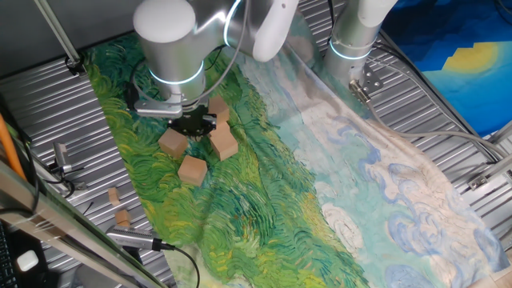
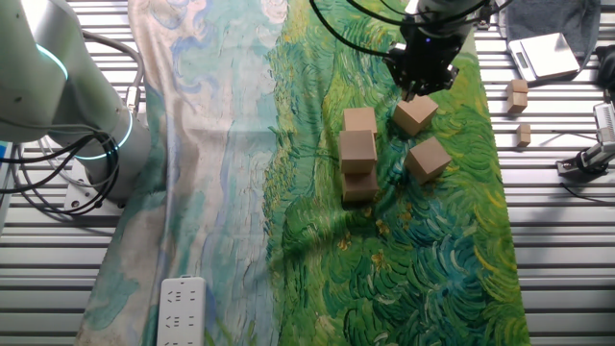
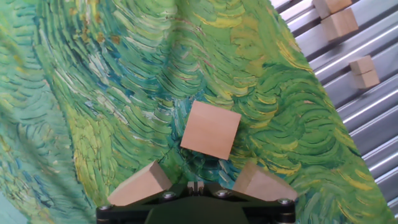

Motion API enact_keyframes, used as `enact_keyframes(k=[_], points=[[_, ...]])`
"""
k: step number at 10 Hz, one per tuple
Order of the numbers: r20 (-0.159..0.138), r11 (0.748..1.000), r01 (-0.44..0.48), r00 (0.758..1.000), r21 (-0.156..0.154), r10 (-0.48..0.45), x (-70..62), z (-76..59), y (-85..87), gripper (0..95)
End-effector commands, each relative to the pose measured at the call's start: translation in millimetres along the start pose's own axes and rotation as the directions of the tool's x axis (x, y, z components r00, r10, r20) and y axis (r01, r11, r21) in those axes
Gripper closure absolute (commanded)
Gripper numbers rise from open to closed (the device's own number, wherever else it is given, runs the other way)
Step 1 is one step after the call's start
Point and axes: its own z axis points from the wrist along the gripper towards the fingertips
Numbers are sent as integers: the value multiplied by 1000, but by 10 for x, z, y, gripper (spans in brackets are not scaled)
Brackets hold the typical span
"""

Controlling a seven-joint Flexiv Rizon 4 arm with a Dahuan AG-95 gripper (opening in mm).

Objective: Stack the blocks into a pyramid shape

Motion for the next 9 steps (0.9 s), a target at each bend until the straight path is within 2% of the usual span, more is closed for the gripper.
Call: enact_keyframes(k=[1,5,7,8,9], points=[[3,1000,1,1000,-5,-1,10,0,4,950],[9,1000,8,1000,-10,-8,10,0,4,950],[-4,1000,24,1000,-6,-24,10,0,4,950],[-6,1000,11,1000,-5,-11,-11,-20,-22,950],[-13,1000,11,1000,-6,-11,-66,-67,-121,950]])
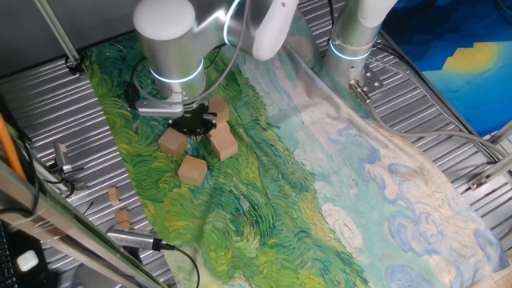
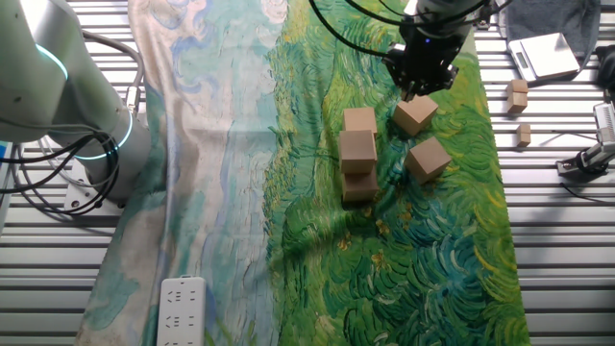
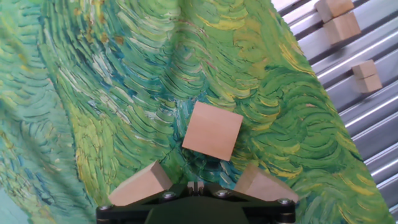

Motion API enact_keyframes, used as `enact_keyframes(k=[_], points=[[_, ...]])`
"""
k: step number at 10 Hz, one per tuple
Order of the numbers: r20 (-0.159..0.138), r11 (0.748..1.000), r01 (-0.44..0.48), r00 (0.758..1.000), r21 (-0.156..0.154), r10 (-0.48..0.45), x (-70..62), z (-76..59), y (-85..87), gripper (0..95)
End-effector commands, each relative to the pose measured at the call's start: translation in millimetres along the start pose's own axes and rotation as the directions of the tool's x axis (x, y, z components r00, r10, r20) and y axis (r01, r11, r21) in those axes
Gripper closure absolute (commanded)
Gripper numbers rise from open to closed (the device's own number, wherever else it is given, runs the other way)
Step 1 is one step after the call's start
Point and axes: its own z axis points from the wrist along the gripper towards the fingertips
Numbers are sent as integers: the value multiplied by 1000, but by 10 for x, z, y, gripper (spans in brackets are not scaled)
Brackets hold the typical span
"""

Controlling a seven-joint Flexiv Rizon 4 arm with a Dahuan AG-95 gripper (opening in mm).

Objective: Stack the blocks into a pyramid shape

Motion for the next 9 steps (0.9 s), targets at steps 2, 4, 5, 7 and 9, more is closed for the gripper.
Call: enact_keyframes(k=[2,4,5,7,9], points=[[-4,1000,-5,1000,-11,5,-125,-73,-231,950],[24,999,-32,999,-12,32,-183,-25,-322,950],[28,1000,-29,999,-7,29,-185,10,-341,570],[56,999,-34,998,-8,35,-190,100,-378,190],[74,999,-44,996,-8,45,-213,168,-384,0]])
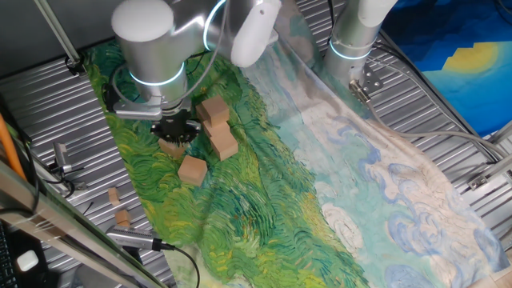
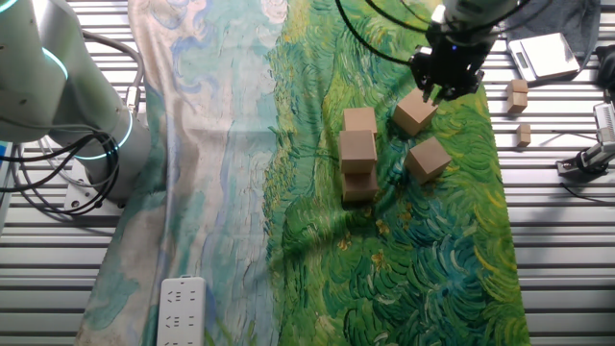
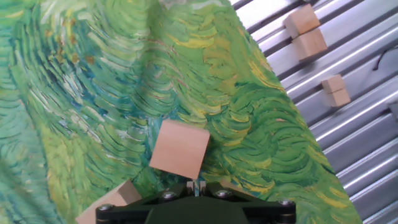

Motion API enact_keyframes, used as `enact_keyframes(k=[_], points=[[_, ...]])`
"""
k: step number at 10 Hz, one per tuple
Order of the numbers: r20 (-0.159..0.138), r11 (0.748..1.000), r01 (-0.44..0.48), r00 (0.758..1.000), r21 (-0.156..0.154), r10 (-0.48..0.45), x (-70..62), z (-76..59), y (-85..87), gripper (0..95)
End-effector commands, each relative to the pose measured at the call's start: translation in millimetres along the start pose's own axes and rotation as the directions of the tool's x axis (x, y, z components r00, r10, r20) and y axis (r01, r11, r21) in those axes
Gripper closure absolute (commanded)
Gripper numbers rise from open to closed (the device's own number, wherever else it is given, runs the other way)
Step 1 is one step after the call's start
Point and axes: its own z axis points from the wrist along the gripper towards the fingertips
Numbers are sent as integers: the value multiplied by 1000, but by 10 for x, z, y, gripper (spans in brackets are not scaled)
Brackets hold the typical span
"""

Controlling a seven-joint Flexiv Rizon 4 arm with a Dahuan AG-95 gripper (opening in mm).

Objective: Stack the blocks into a pyramid shape

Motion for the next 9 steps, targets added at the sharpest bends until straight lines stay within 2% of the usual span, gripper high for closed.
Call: enact_keyframes(k=[1,3,9], points=[[11,1000,-15,1000,1,15,-34,54,6,0],[15,999,-33,999,13,33,-106,133,86,0],[23,999,-28,999,31,27,-141,353,83,0]])
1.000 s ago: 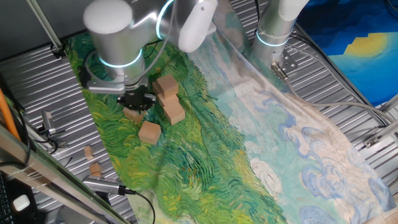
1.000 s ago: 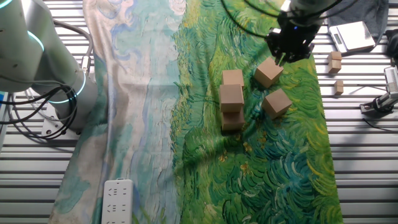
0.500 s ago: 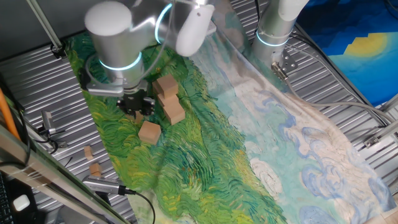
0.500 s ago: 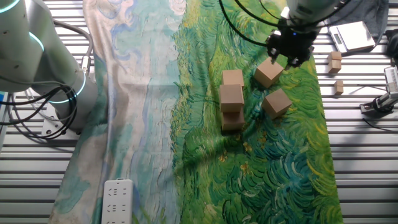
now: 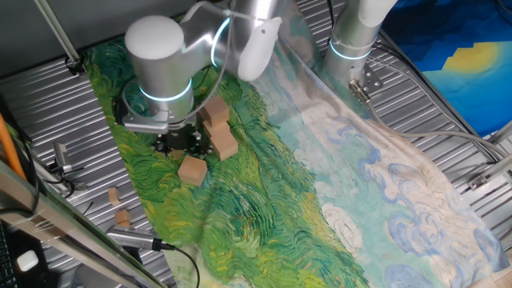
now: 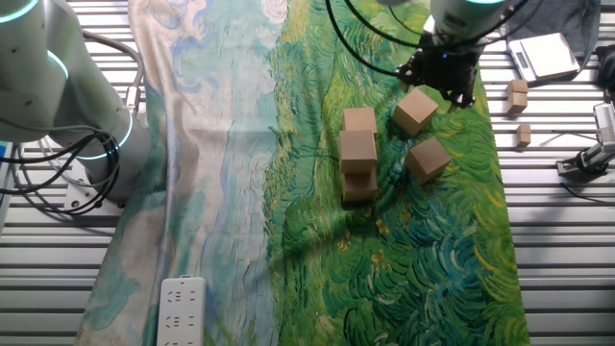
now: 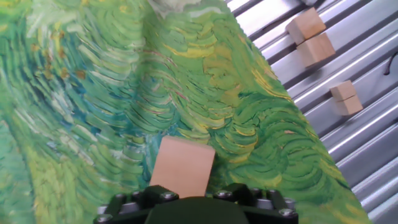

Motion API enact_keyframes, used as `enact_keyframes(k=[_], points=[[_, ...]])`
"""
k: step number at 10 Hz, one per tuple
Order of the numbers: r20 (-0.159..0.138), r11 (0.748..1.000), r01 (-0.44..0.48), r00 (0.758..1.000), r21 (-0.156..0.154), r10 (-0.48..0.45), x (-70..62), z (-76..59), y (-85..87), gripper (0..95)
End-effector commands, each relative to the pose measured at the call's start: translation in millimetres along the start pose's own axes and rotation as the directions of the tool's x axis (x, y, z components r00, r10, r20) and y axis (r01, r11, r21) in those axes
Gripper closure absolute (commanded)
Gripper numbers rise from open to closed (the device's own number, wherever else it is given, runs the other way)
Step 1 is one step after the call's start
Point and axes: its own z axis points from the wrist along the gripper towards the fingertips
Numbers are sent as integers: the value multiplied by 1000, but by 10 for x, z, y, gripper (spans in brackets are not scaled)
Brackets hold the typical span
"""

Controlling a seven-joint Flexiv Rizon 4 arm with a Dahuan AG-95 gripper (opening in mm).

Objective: Stack the blocks into a pyramid shape

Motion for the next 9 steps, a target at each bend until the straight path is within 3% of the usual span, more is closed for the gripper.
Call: enact_keyframes(k=[1,5,7,9], points=[[3,1000,-3,1000,1,3,10,23,13,0],[7,998,-65,998,-1,65,35,124,22,0],[31,990,-139,990,-23,139,105,176,48,0],[31,978,-207,978,-29,208,134,190,60,0]])
